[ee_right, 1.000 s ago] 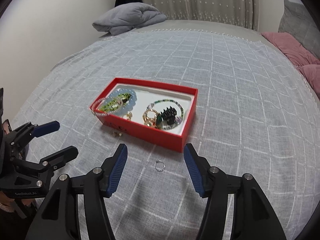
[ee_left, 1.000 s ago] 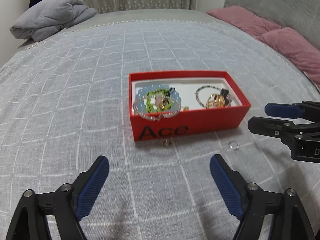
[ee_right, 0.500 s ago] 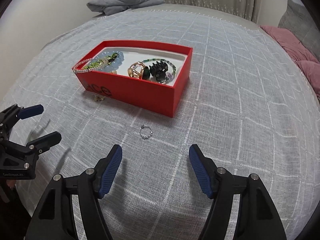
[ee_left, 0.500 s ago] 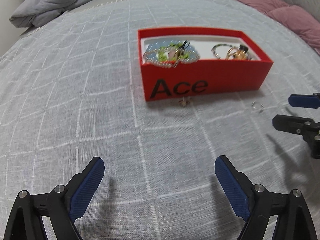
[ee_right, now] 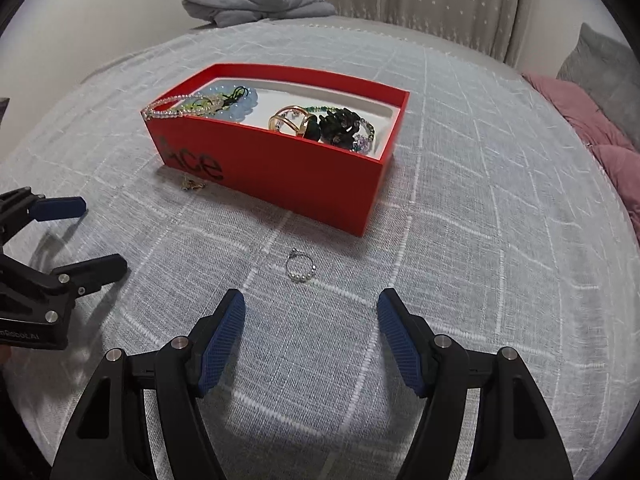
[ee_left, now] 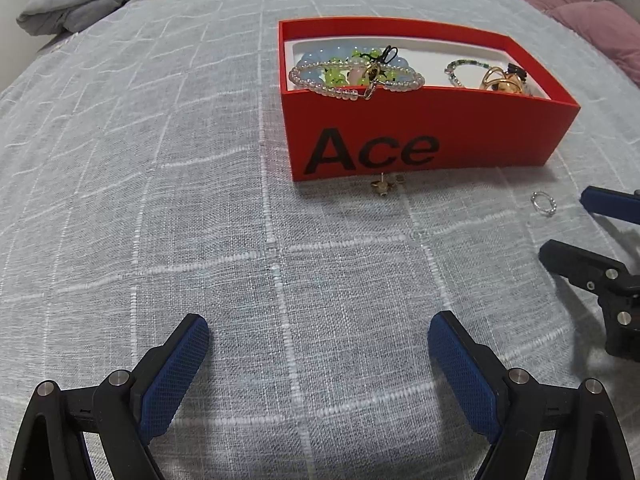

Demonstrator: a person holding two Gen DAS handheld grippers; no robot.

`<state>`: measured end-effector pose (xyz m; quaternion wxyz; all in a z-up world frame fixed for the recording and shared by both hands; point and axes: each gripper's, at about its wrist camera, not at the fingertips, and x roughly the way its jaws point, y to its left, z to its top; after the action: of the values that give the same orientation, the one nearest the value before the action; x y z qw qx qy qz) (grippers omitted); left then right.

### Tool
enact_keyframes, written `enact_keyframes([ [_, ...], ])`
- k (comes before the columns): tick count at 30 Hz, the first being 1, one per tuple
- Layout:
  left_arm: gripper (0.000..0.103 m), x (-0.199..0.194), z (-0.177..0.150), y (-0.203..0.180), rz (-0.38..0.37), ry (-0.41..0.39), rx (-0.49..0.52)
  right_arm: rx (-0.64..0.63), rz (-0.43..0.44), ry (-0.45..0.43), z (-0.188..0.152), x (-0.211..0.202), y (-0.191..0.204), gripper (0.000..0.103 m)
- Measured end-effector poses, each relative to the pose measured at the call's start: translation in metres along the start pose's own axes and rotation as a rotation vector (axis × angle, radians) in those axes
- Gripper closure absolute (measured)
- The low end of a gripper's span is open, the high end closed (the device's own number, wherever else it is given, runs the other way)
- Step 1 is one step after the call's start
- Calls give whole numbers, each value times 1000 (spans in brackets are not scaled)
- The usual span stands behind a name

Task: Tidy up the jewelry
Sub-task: 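Grasp the silver ring with the right tool while the left grasps the small gold charm, then carry the silver ring and gold charm into the red box with both tools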

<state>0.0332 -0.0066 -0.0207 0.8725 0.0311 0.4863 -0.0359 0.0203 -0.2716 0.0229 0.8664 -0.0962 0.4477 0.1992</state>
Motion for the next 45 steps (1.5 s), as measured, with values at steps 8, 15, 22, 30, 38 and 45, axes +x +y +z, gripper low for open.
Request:
enact_keyframes([
  [8,10,4,5,3,-12,4,-21,-16,50,-18,9,6,2,50],
  [15,10,4,8,7,-28,1,-44,-38,50,-19,16,9,9,69],
  [22,10,2,10,8,-64,-6,-63,-51,32,-23,21,12,14,81],
  [30,17,-2,17,12,-140,-46,-91,-33,36,-19,24,14,15,86],
  [38,50,-2,32,1,-219,-96,-71,-15,47,-23,23,6,6,86],
  [45,65,16,38,-6,-220,-84,-54,-5,54,-23,23,3,2,86],
])
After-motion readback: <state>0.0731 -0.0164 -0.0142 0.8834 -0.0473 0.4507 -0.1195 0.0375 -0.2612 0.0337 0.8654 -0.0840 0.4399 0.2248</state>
